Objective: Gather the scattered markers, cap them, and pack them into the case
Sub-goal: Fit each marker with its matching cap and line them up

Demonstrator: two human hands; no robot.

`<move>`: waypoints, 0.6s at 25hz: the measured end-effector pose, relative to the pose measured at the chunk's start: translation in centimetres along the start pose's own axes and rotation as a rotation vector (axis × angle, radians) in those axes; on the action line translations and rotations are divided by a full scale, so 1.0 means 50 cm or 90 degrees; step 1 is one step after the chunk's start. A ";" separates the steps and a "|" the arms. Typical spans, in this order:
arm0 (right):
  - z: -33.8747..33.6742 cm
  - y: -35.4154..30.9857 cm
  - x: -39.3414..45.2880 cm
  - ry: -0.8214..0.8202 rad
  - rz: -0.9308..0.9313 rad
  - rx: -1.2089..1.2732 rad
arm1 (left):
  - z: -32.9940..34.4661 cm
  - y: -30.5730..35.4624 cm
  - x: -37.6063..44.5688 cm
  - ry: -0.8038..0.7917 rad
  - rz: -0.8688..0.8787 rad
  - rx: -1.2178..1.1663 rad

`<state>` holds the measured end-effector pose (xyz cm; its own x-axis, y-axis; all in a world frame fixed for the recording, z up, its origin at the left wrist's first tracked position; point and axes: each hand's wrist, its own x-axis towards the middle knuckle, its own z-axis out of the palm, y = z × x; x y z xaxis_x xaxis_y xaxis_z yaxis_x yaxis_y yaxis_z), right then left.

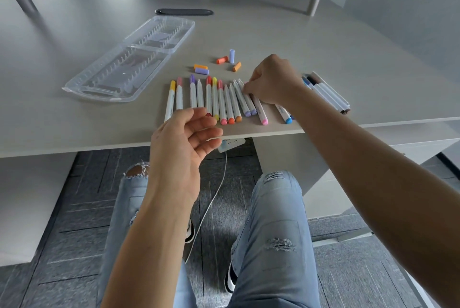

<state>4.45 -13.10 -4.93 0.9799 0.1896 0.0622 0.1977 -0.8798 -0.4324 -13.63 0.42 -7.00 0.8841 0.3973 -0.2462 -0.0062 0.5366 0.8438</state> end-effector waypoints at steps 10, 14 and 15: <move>-0.003 -0.020 -0.015 0.012 0.006 -0.117 | -0.028 -0.002 -0.006 0.010 0.005 -0.013; -0.007 -0.021 -0.020 0.044 -0.001 -0.071 | -0.028 -0.003 -0.005 0.006 -0.003 -0.016; -0.008 -0.025 -0.018 0.045 -0.006 -0.055 | -0.029 -0.002 -0.006 0.006 -0.004 -0.016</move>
<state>3.31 -12.36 -4.07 0.9767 0.1695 0.1313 0.2058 -0.9129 -0.3525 -14.56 1.34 -7.71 0.8799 0.4004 -0.2558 -0.0127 0.5581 0.8297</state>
